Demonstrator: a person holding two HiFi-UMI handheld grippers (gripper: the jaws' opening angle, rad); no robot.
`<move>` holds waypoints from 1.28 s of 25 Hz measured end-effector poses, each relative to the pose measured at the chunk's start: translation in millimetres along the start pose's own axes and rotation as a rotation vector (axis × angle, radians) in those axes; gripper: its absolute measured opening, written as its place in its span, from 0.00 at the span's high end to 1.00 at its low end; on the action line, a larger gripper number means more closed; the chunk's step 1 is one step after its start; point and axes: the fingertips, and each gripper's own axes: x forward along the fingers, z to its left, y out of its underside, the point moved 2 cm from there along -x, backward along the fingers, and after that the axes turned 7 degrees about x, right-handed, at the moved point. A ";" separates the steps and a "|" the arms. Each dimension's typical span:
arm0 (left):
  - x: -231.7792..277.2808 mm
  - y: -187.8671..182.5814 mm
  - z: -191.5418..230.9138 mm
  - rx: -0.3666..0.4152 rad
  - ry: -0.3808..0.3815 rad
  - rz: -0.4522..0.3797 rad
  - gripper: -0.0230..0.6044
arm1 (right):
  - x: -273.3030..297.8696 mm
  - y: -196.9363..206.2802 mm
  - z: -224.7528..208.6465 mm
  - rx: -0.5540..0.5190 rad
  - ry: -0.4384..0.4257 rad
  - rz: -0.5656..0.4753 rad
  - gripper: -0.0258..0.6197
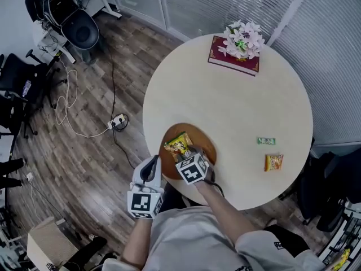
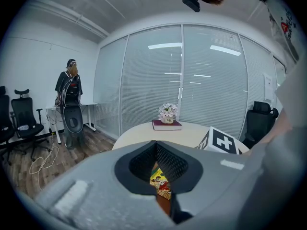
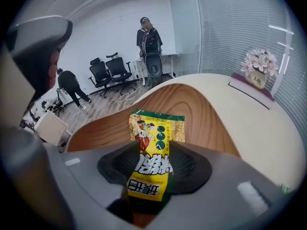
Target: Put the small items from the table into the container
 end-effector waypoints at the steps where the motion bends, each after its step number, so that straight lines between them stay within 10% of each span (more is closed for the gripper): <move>1: 1.2 -0.2 -0.6 0.002 0.004 -0.001 0.97 | -5.9 -4.1 0.9 0.006 0.001 -0.027 0.67; 6: 13.4 -3.3 -13.1 0.018 0.040 -0.005 0.97 | -76.3 -32.8 -3.3 0.044 0.004 -0.326 0.96; 12: 34.7 -9.7 -53.5 0.049 0.142 -0.013 0.97 | -169.8 -16.0 -34.6 0.078 0.036 -0.606 0.96; 32: 63.9 -38.7 -164.6 0.152 0.436 -0.042 0.97 | -255.6 94.9 -101.6 0.347 0.311 -0.666 0.96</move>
